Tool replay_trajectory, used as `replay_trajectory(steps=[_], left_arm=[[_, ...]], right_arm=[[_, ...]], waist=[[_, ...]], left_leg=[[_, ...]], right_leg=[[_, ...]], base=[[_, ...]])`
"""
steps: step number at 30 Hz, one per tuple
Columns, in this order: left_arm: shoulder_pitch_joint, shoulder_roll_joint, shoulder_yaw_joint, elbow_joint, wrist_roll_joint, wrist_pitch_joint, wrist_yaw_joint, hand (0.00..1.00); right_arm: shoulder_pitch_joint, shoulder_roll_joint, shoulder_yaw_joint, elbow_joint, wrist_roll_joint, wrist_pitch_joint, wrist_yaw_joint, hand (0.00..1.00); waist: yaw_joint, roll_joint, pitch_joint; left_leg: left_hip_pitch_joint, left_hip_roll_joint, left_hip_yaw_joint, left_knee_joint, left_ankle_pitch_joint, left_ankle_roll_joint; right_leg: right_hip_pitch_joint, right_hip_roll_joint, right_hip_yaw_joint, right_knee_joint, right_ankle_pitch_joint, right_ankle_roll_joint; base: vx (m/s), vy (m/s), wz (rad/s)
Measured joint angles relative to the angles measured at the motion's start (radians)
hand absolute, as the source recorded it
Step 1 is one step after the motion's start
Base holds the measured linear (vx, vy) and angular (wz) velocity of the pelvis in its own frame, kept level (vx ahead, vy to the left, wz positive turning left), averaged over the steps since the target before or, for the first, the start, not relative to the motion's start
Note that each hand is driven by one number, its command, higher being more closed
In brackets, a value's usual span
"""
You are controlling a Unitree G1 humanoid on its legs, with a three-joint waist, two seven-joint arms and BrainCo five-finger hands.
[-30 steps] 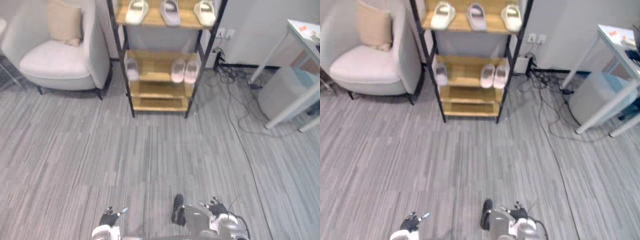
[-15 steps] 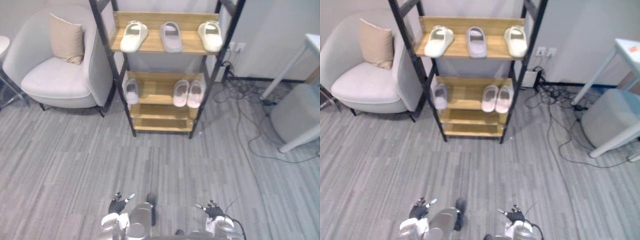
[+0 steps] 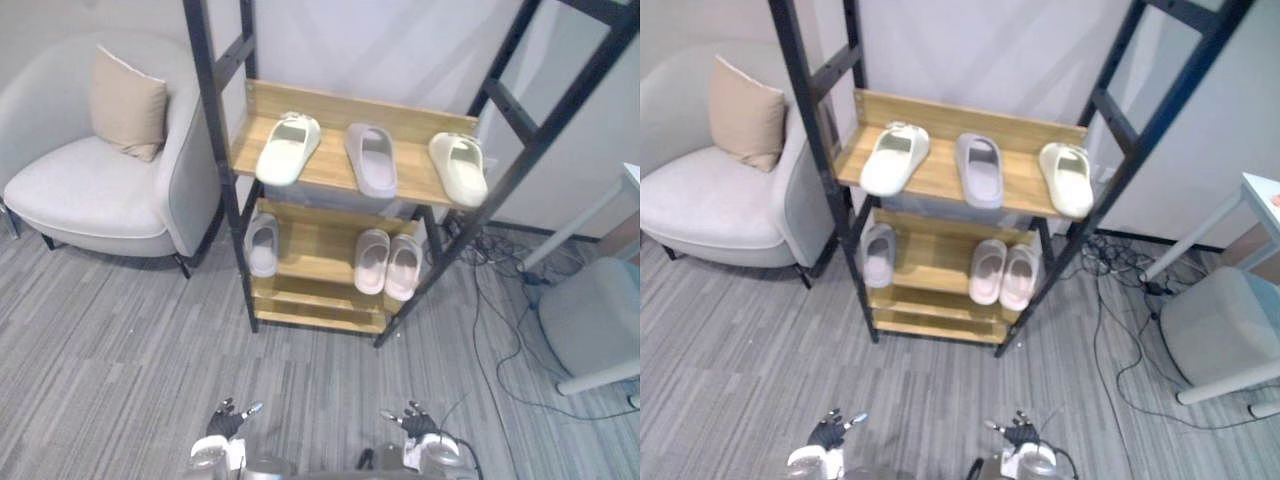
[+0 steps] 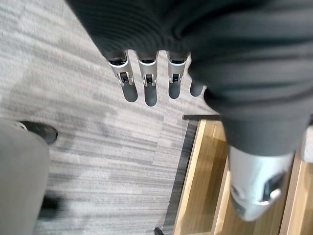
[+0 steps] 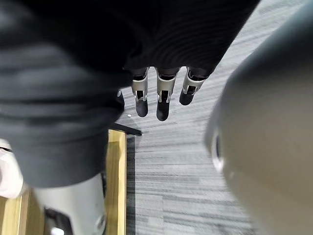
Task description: Organize the slippers on the shoe rack
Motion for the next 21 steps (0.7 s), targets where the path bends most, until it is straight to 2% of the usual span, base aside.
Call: replay_trajectory(steps=[1, 2, 3, 4, 5, 6, 8, 9, 11, 13, 14, 15, 16, 17, 19, 21], left_arm=[[0.002, 0.004, 0.001, 0.0, 0.001, -0.001, -0.001, 0.0], [0.003, 0.009, 0.001, 0.0, 0.002, -0.001, -0.001, 0.0], [-0.01, -0.025, 0.025, 0.018, 0.004, -0.002, -0.001, 0.0], [-0.009, -0.034, 0.032, 0.019, 0.011, -0.002, -0.003, 0.0], [-0.009, -0.06, 0.039, 0.026, 0.025, -0.001, -0.004, 0.0], [-0.01, -0.064, 0.043, 0.028, 0.031, 0.0, -0.005, 0.0], [-0.011, -0.07, 0.063, 0.022, 0.036, 0.0, -0.006, 0.0], [-0.012, -0.071, 0.078, 0.012, 0.039, -0.001, -0.006, 0.0], [-0.012, -0.074, 0.08, -0.013, 0.038, -0.002, -0.004, 0.0], [-0.013, -0.072, 0.076, -0.023, 0.036, -0.003, -0.003, 0.0], [-0.016, -0.071, 0.066, -0.023, 0.033, -0.004, -0.001, 0.0], [-0.017, -0.071, 0.057, -0.021, 0.031, -0.002, 0.001, 0.0], [-0.016, -0.071, 0.056, -0.019, 0.029, -0.003, 0.002, 0.0], [-0.012, -0.062, 0.035, -0.007, 0.029, -0.003, 0.003, 0.0], [-0.022, -0.059, 0.022, 0.005, 0.029, -0.001, 0.003, 0.0], [-0.025, -0.059, 0.019, 0.024, 0.031, 0.0, 0.001, 0.0]], right_arm=[[0.003, 0.002, 0.003, 0.002, 0.0, 0.001, 0.0, 0.0], [0.012, 0.003, 0.003, 0.005, 0.0, 0.002, 0.001, 0.0], [0.001, -0.021, 0.0, 0.005, -0.001, 0.005, 0.0, 0.0], [0.002, -0.026, -0.003, 0.006, -0.001, 0.005, -0.001, 0.0], [0.002, -0.034, -0.029, 0.005, -0.001, 0.005, -0.001, 0.0], [0.002, -0.035, -0.042, 0.005, -0.001, 0.004, -0.003, 0.0], [0.011, -0.034, -0.045, 0.006, 0.0, 0.005, -0.004, 0.0], [0.015, -0.034, -0.043, 0.004, 0.0, 0.006, -0.007, 0.0], [0.014, -0.027, -0.04, 0.004, 0.003, 0.011, -0.012, 0.0], [0.01, -0.023, -0.04, 0.003, 0.005, 0.01, -0.014, 0.0], [0.01, -0.02, -0.04, 0.003, 0.007, 0.01, -0.014, 0.0], [0.013, -0.019, -0.039, 0.002, 0.008, 0.01, -0.014, 0.0], [0.013, -0.018, -0.037, 0.003, 0.008, 0.011, -0.015, 0.0], [0.011, -0.012, -0.037, -0.001, 0.008, 0.01, -0.015, 0.0], [0.026, -0.014, -0.043, 0.002, 0.008, 0.012, -0.015, 0.0], [0.029, -0.014, -0.049, 0.001, 0.005, 0.012, -0.014, 0.0]], waist=[[0.0, -0.019, 0.001], [-0.003, -0.046, -0.001], [-0.003, 0.006, 0.002], [-0.003, 0.02, 0.0], [-0.021, 0.044, -0.005], [-0.023, 0.057, -0.004], [-0.024, 0.062, -0.001], [-0.018, 0.065, 0.001], [-0.008, 0.068, 0.004], [0.003, 0.067, 0.003], [0.004, 0.068, 0.002], [0.004, 0.072, 0.001], [0.007, 0.076, -0.003], [0.005, 0.067, -0.015], [0.002, 0.061, -0.021], [0.001, 0.064, -0.026]], left_leg=[[0.028, -0.012, -0.006, 0.002, -0.018, -0.024], [0.048, -0.036, -0.02, 0.004, -0.032, -0.031], [0.063, 0.009, -0.039, 0.017, -0.059, -0.027], [0.06, 0.018, -0.043, 0.024, -0.059, -0.027], [0.044, 0.043, -0.058, 0.042, -0.059, -0.027], [0.017, 0.065, -0.062, 0.099, -0.059, -0.028], [-0.064, 0.09, -0.056, 0.321, -0.057, -0.03], [-0.148, 0.121, -0.041, 0.525, -0.067, -0.057], [-0.241, 0.159, 0.02, 0.64, -0.125, -0.041], [-0.295, 0.16, 0.044, 0.566, -0.15, -0.03], [-0.324, 0.145, 0.02, 0.447, -0.145, -0.03], [-0.33, 0.136, -0.018, 0.34, -0.105, -0.038], [-0.318, 0.12, -0.022, 0.322, -0.068, -0.055], [-0.296, 0.098, -0.009, 0.275, -0.059, -0.042], [-0.278, 0.08, 0.01, 0.277, -0.057, -0.039], [-0.247, 0.059, 0.011, 0.252, -0.055, -0.035]], right_leg=[[0.002, 0.019, 0.039, -0.11, 0.139, -0.021], [0.001, 0.01, 0.063, -0.13, 0.237, -0.073], [0.008, 0.038, 0.048, -0.092, 0.201, -0.089], [0.014, 0.045, 0.043, -0.1, 0.189, -0.092], [0.031, 0.069, 0.026, -0.134, 0.166, -0.087], [0.059, 0.093, 0.005, -0.178, 0.16, -0.091], [0.143, 0.129, -0.008, -0.262, 0.154, -0.099], [0.195, 0.151, -0.014, -0.298, 0.14, -0.113], [0.25, 0.164, -0.018, -0.316, 0.127, -0.114], [0.28, 0.157, -0.008, -0.326, 0.123, -0.102], [0.287, 0.148, 0.007, -0.326, 0.115, -0.088], [0.291, 0.144, 0.021, -0.326, 0.109, -0.075], [0.298, 0.139, 0.045, -0.325, 0.107, -0.058], [0.31, 0.122, 0.068, -0.338, 0.113, -0.042], [0.32, 0.11, 0.084, -0.359, 0.126, -0.027], [0.345, 0.093, 0.092, -0.38, 0.134, -0.014]], base=[[0.45, -0.171, 0.23], [0.55, -0.226, 0.17], [0.45, -0.203, 0.15], [0.48, -0.232, 0.2], [0.37, -0.191, 0.34], [0.42, -0.224, 0.41], [0.32, -0.166, 0.4], [0.24, -0.112, 0.28], [0.21, -0.051, -0.02], [0.2, 0.015, -0.24], [0.14, 0.102, -0.31], [0.13, 0.125, -0.45], [0.17, 0.154, -0.38], [0.18, 0.131, -0.28], [0.25, 0.187, -0.22], [0.15, 0.139, -0.21]])
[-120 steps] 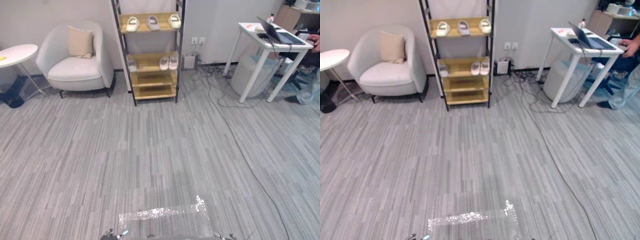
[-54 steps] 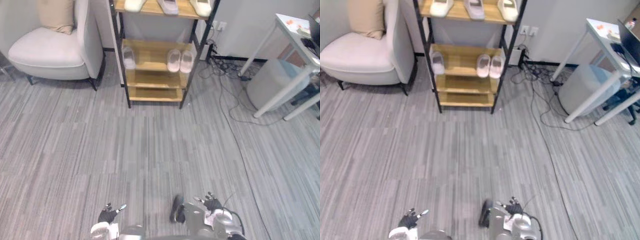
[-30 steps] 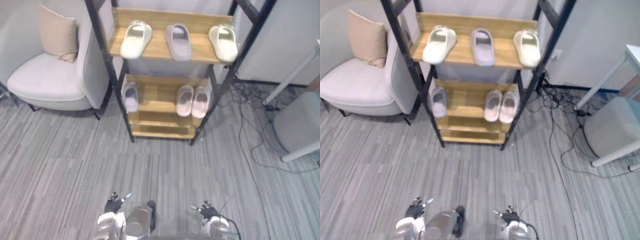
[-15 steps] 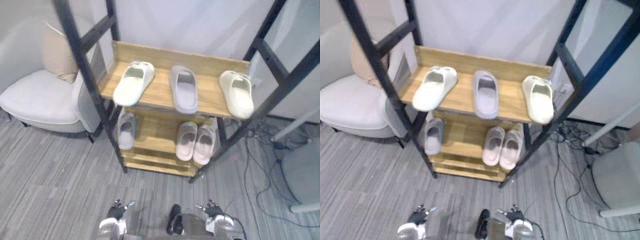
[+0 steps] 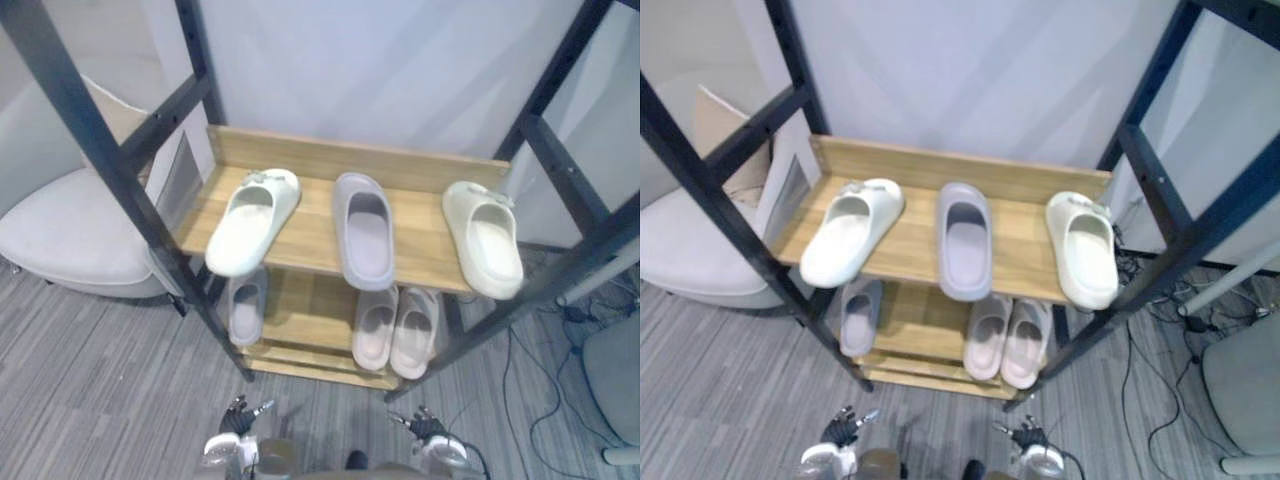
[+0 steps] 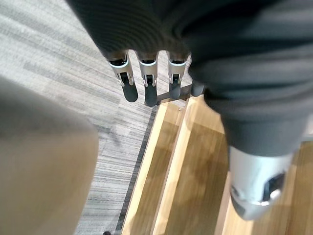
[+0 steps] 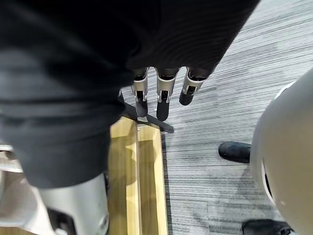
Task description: Organize the slippers on the shoe rack
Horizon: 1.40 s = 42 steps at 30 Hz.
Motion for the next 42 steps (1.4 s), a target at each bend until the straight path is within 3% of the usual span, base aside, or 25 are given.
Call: replay_trajectory(steps=[6, 18, 21, 22, 24, 30, 33, 42], left_arm=[[-0.006, 0.009, -0.036, 0.034, 0.013, -0.001, -0.006, 0.0], [-0.004, 0.017, -0.04, 0.054, 0.03, -0.001, -0.004, 0.0], [-0.003, 0.016, -0.04, 0.054, 0.031, -0.002, 0.001, 0.0], [0.003, 0.02, -0.04, 0.053, 0.038, -0.002, 0.003, 0.0], [0.008, 0.021, -0.04, 0.051, 0.038, -0.002, 0.005, 0.0], [0.02, 0.032, -0.06, 0.033, 0.049, -0.003, 0.021, 0.0], [0.025, 0.038, -0.065, 0.033, 0.049, -0.012, 0.022, 0.0], [0.04, 0.053, -0.1, 0.031, 0.05, -0.032, 0.021, 0.0]], right_arm=[[0.012, 0.002, -0.019, 0.0, -0.005, 0.0, 0.005, 0.0], [0.018, -0.001, 0.044, -0.017, -0.003, -0.019, -0.002, 0.0], [0.075, -0.008, 0.074, -0.137, -0.005, -0.02, -0.012, 0.0], [0.12, -0.018, 0.107, -0.261, -0.007, -0.02, -0.023, 0.0], [0.156, -0.026, 0.12, -0.372, -0.012, -0.021, -0.029, 0.0], [0.383, -0.039, 0.139, -0.953, -0.178, -0.041, -0.037, 0.0], [0.464, -0.034, 0.14, -1.129, -0.237, -0.056, -0.038, 0.0], [0.594, -0.003, 0.139, -1.417, -0.291, -0.098, -0.043, 0.0]], waist=[[-0.011, -0.001, -0.021], [-0.021, -0.012, -0.037], [-0.022, -0.012, -0.04], [-0.04, -0.013, -0.039], [-0.047, -0.013, -0.039], [-0.063, -0.03, -0.04], [-0.066, -0.04, -0.04], [-0.096, -0.046, -0.033]], left_leg=[[0.074, -0.051, 0.013, -0.112, 0.026, 0.041], [0.121, -0.067, 0.057, -0.233, 0.071, 0.052], [0.122, -0.063, 0.075, -0.248, 0.077, 0.05], [0.123, -0.062, 0.08, -0.25, 0.078, 0.05], [0.123, -0.061, 0.09, -0.252, 0.078, 0.05], [0.13, -0.056, 0.134, -0.262, 0.078, 0.051], [0.142, -0.055, 0.154, -0.267, 0.078, 0.051], [0.16, -0.055, 0.182, -0.279, 0.078, 0.051]], right_leg=[[0.037, -0.039, 0.018, -0.047, 0.013, 0.026], [0.015, -0.046, 0.079, -0.074, 0.034, 0.036], [0.003, -0.04, 0.1, -0.078, 0.043, 0.031], [0.0, -0.038, 0.106, -0.08, 0.046, 0.03], [-0.005, -0.037, 0.117, -0.08, 0.049, 0.029], [-0.031, -0.031, 0.169, -0.083, 0.064, 0.031], [-0.03, -0.03, 0.192, -0.083, 0.067, 0.033], [-0.033, -0.027, 0.224, -0.076, 0.071, 0.035]], base=[[0.08, 0.096, -0.04], [-0.02, 0.005, -0.14], [-0.03, -0.033, -0.19], [-0.02, -0.025, -0.13], [-0.03, -0.012, -0.23], [-0.03, -0.008, -0.23], [-0.04, -0.006, -0.2], [-0.04, -0.012, -0.11]])
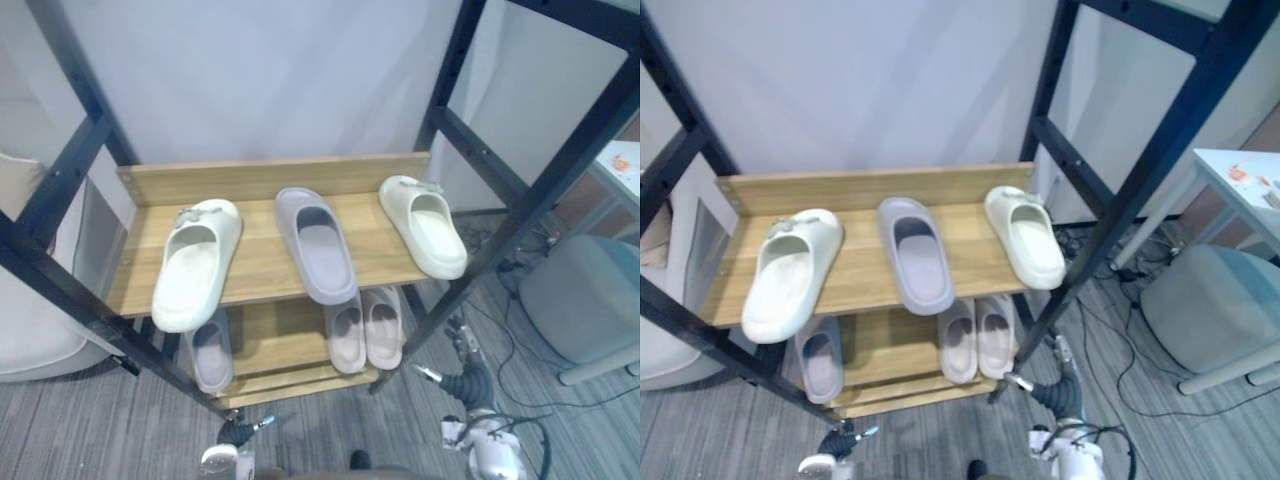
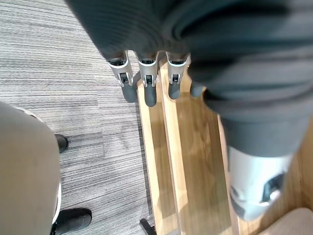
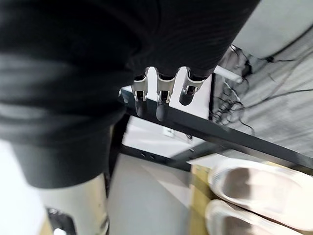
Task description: Organize the slippers on the shoe rack
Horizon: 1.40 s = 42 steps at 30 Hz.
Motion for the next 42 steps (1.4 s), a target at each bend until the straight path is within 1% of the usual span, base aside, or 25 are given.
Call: replay_trajectory(steps=[1, 6, 9, 14, 17, 18, 24, 27, 32, 36, 39, 42], left_arm=[[0.001, 0.0, -0.003, 0.0, 0.0, -0.008, 0.0, 0.0], [0.004, 0.002, -0.03, -0.019, 0.02, -0.012, -0.001, 0.0], [0.006, 0.001, -0.036, -0.027, 0.028, -0.013, -0.003, 0.0], [0.007, 0.001, -0.035, -0.027, 0.027, -0.013, -0.007, 0.0], [0.009, 0.0, -0.033, -0.034, 0.027, -0.013, -0.01, 0.0], [0.009, 0.0, -0.031, -0.035, 0.027, -0.013, -0.011, 0.0], [0.009, -0.002, 0.004, -0.035, 0.027, -0.012, -0.028, 0.0], [0.003, -0.001, 0.005, -0.036, 0.027, -0.012, -0.03, 0.0], [-0.001, 0.0, 0.005, -0.038, 0.027, -0.012, -0.031, 0.0], [-0.002, 0.0, 0.005, -0.038, 0.027, -0.012, -0.031, 0.0], [-0.003, 0.0, 0.005, -0.046, 0.027, -0.012, -0.033, 0.0], [-0.003, 0.003, 0.005, -0.051, 0.027, -0.012, -0.045, 0.0]], right_arm=[[0.008, 0.002, 0.0, -0.042, -0.029, -0.013, -0.002, 0.0], [-0.001, -0.008, 0.0, -0.125, -0.042, -0.037, -0.008, 0.0], [-0.021, -0.04, 0.001, -0.162, -0.069, -0.059, -0.023, 0.0], [-0.092, -0.061, 0.006, -0.162, -0.069, -0.06, -0.025, 0.0], [-0.19, -0.083, 0.031, -0.16, -0.068, -0.06, -0.029, 0.0], [-0.214, -0.082, 0.04, -0.152, -0.068, -0.06, -0.029, 0.0], [-0.303, -0.084, 0.039, -0.08, -0.062, -0.055, -0.028, 0.0], [-0.366, -0.085, 0.039, -0.046, -0.055, -0.049, -0.029, 0.0], [-0.498, -0.116, 0.031, 0.028, -0.014, -0.041, -0.031, 0.0], [-0.534, -0.117, 0.031, 0.051, 0.011, -0.033, -0.033, 0.0], [-0.579, -0.124, 0.031, 0.067, 0.019, -0.03, -0.032, 0.0], [-0.63, -0.135, 0.031, 0.104, 0.04, -0.029, -0.027, 0.0]], waist=[[-0.001, 0.0, 0.0], [-0.002, 0.003, 0.006], [-0.003, 0.002, 0.007], [-0.001, -0.001, 0.009], [0.006, -0.006, 0.009], [0.011, -0.01, 0.007], [0.016, -0.017, 0.011], [0.029, -0.024, 0.015], [0.038, -0.027, 0.016], [0.041, -0.028, 0.017], [0.051, -0.031, 0.018], [0.053, -0.034, 0.02]], left_leg=[[0.002, 0.001, 0.006, -0.001, 0.0, 0.0], [-0.002, 0.001, 0.025, 0.001, 0.0, 0.0], [-0.003, -0.007, 0.021, 0.001, 0.002, 0.004], [-0.005, -0.023, -0.014, -0.002, 0.009, 0.016], [-0.005, -0.029, -0.031, -0.011, 0.012, 0.021], [-0.006, -0.03, -0.033, -0.015, 0.014, 0.023], [-0.008, -0.036, -0.066, -0.014, 0.017, 0.027], [-0.009, -0.036, -0.082, -0.014, 0.016, 0.027], [-0.012, -0.037, -0.09, -0.014, 0.016, 0.028], [-0.023, -0.039, -0.108, -0.011, 0.016, 0.028], [-0.025, -0.039, -0.112, -0.009, 0.016, 0.028], [-0.027, -0.039, -0.113, -0.008, 0.017, 0.028]], right_leg=[[-0.003, 0.001, 0.007, 0.004, 0.0, 0.0], [-0.027, 0.001, 0.024, 0.039, -0.007, 0.004], [-0.034, -0.007, 0.021, 0.057, -0.013, 0.009], [-0.03, -0.026, -0.009, 0.069, -0.024, 0.02], [-0.021, -0.033, -0.024, 0.067, -0.026, 0.023], [-0.019, -0.034, -0.027, 0.066, -0.026, 0.023], [-0.003, -0.038, -0.061, 0.044, -0.025, 0.024], [0.007, -0.038, -0.073, 0.033, -0.025, 0.024], [0.007, -0.038, -0.077, 0.033, -0.025, 0.024], [0.005, -0.041, -0.094, 0.033, -0.025, 0.024], [0.006, -0.041, -0.098, 0.033, -0.025, 0.024], [0.005, -0.041, -0.099, 0.033, -0.025, 0.024]], base=[[-0.01, -0.011, -0.11], [-0.02, -0.005, -0.13], [-0.04, 0.008, 0.03], [-0.05, 0.012, 0.22], [-0.06, 0.015, 0.16], [0.0, 0.006, 0.07], [0.05, -0.005, 0.17], [0.02, -0.02, 0.12], [-0.01, -0.014, 0.03], [-0.03, -0.02, 0.13], [-0.02, -0.017, 0.04], [-0.04, -0.022, 0.01]])
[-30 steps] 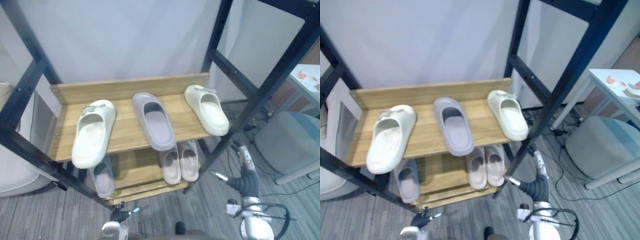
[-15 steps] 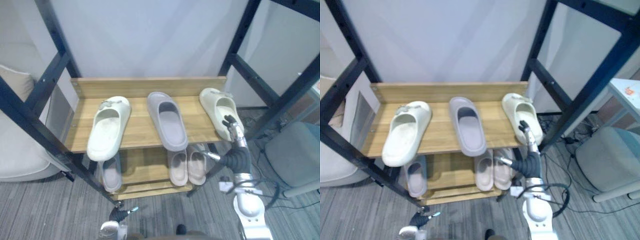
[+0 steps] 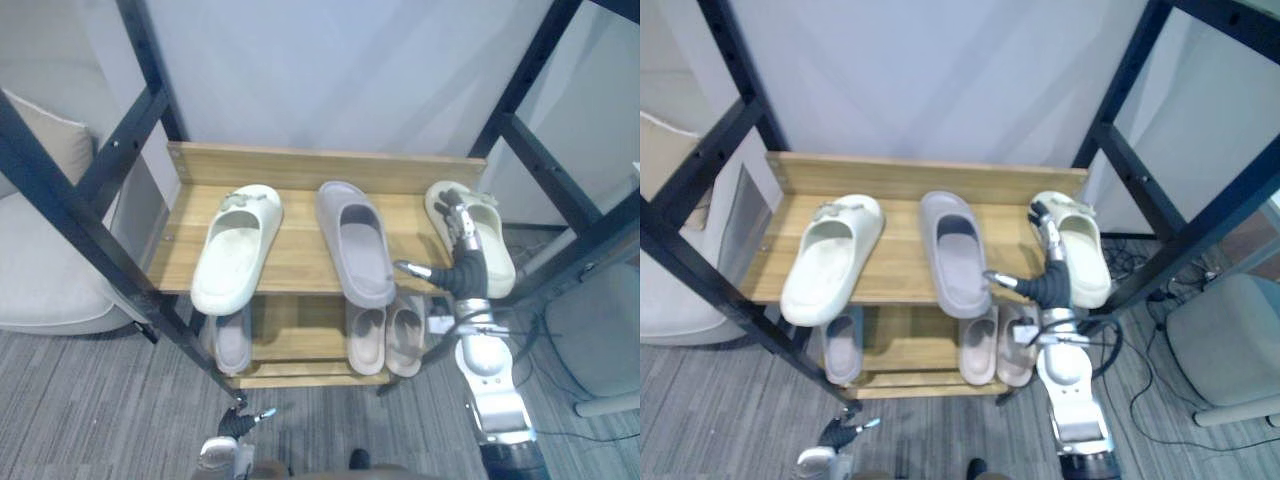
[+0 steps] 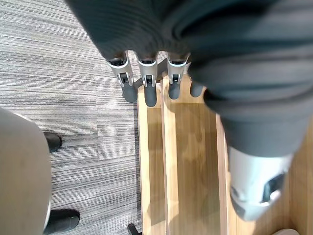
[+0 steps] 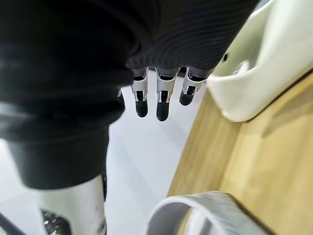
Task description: Organize the slippers on the shoe rack
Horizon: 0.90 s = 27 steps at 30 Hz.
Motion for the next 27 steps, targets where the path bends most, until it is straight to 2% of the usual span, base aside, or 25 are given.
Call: replay_trajectory(steps=[12, 27], left_arm=[[-0.002, 0.004, 0.0, -0.012, 0.0, 0.0, -0.002, 0.0], [-0.007, 0.004, -0.001, -0.025, -0.001, 0.0, -0.002, 0.0]], right_arm=[[-0.101, -0.017, 0.006, 0.135, 0.023, 0.013, 0.016, 0.0], [-0.23, -0.021, 0.053, 0.288, 0.066, 0.043, 0.023, 0.0]], waist=[[0.008, -0.01, 0.007], [0.036, -0.013, 0.009]], left_leg=[[-0.016, -0.001, -0.023, 0.006, 0.0, 0.0], [-0.048, -0.003, -0.032, 0.008, 0.001, 0.002]], right_leg=[[-0.003, -0.001, -0.019, -0.003, 0.0, 0.0], [-0.022, -0.001, -0.029, -0.019, 0.001, -0.001]], base=[[-0.01, -0.015, 0.05], [0.0, -0.005, 0.01]])
